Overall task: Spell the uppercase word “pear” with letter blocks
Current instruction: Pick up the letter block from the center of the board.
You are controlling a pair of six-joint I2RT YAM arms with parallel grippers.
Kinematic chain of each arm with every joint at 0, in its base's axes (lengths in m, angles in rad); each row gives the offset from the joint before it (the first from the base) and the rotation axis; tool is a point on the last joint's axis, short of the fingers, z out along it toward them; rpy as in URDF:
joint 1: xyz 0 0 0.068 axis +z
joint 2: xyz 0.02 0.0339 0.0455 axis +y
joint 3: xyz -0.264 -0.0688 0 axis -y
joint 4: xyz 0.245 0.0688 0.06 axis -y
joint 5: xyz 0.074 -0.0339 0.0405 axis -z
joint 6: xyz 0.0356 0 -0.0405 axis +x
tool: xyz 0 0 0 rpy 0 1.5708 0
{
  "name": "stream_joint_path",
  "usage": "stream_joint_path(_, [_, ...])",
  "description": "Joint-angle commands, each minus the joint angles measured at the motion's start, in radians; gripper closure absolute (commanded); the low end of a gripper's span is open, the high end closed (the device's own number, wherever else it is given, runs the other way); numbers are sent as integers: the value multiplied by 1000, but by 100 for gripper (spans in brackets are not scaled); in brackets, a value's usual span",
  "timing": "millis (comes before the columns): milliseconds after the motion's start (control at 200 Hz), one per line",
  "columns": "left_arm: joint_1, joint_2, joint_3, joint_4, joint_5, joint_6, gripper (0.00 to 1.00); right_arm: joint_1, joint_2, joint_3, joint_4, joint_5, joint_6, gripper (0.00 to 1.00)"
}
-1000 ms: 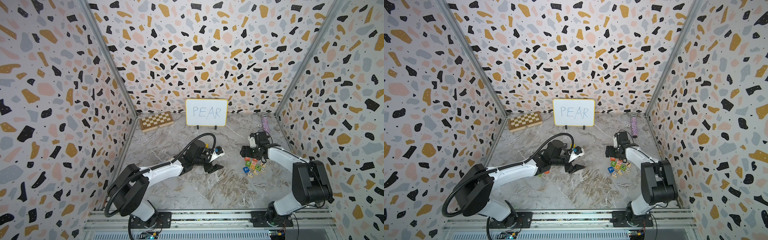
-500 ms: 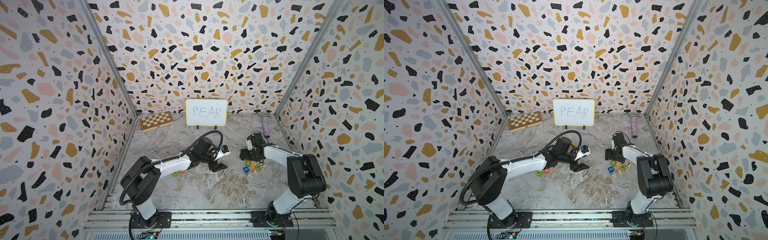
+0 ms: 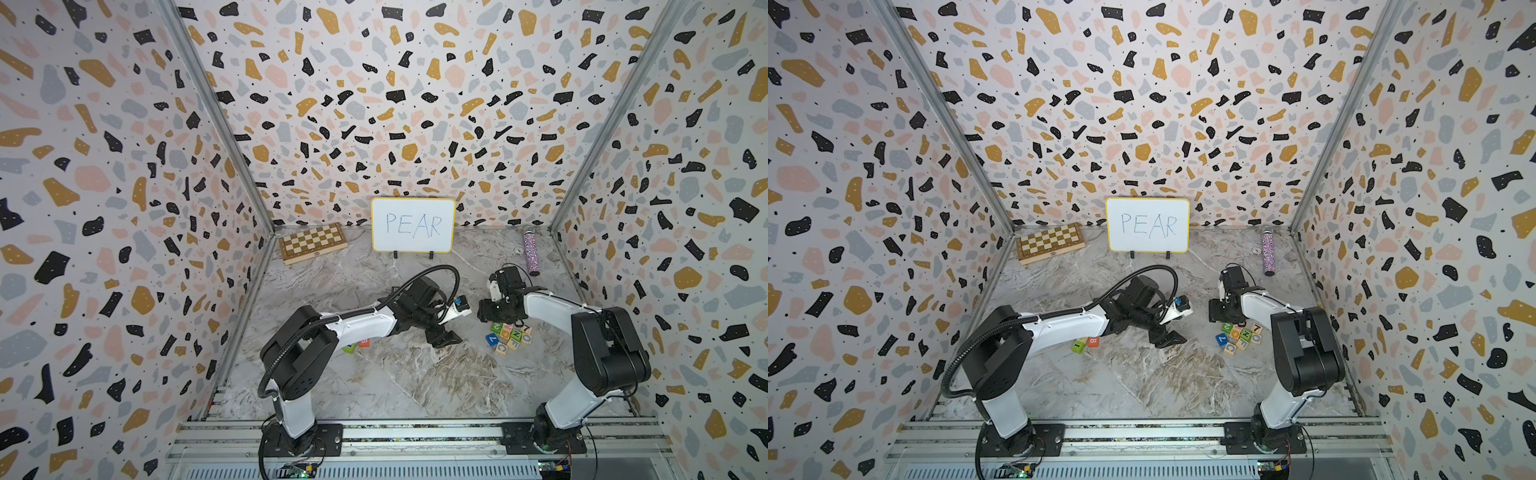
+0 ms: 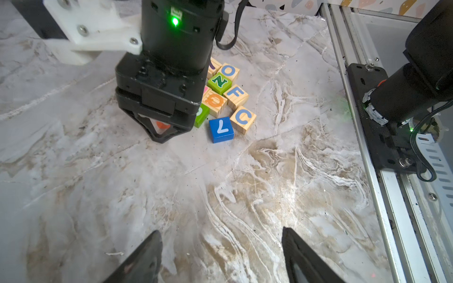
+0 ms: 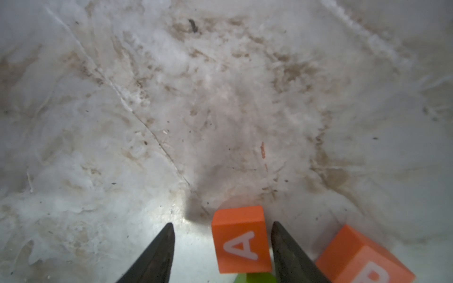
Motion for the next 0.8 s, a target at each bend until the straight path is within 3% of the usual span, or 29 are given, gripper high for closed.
stream_joint_path(0, [-8, -4, 44, -12, -6, -5, 24, 9, -18, 16, -16, 0, 4, 38])
stream_joint_path(300, [-12, -29, 5, 6, -10, -11, 24, 13, -12, 7, -37, 12, 1, 45])
stream_joint_path(566, [-12, -3, 15, 7, 8, -5, 24, 15, 5, 21, -32, 1, 0, 61])
stream_joint_path(796, [-13, -3, 37, -27, -7, 16, 25, 17, -5, 25, -34, 9, -3, 67])
